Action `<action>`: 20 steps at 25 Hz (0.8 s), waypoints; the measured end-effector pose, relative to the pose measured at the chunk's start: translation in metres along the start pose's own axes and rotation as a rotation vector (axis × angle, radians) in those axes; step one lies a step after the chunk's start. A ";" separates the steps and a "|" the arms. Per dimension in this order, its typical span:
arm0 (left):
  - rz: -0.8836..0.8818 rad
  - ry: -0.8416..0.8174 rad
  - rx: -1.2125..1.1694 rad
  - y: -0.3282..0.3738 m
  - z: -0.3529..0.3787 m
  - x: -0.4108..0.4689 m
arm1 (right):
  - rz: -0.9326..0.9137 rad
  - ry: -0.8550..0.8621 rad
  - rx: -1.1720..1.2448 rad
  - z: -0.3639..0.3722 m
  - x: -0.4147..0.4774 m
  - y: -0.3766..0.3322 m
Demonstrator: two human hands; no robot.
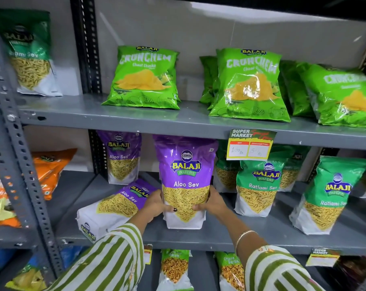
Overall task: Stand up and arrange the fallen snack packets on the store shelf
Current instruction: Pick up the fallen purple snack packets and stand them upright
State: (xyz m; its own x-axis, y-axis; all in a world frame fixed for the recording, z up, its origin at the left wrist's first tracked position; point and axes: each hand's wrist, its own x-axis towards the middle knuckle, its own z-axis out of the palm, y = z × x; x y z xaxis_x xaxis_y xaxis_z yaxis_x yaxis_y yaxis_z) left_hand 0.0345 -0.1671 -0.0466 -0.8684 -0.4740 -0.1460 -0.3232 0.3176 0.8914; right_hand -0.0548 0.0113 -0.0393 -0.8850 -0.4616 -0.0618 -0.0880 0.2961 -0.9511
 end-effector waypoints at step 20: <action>0.003 0.075 0.223 0.012 0.075 0.069 | 0.043 0.062 -0.143 -0.042 0.066 0.049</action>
State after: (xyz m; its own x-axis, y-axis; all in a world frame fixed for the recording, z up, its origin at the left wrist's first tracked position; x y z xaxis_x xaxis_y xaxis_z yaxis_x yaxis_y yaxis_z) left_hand -0.0580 -0.1344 -0.0783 -0.8421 -0.5293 -0.1036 -0.4025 0.4889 0.7740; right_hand -0.1364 0.0306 -0.0773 -0.9154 -0.3949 -0.0786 -0.1097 0.4324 -0.8950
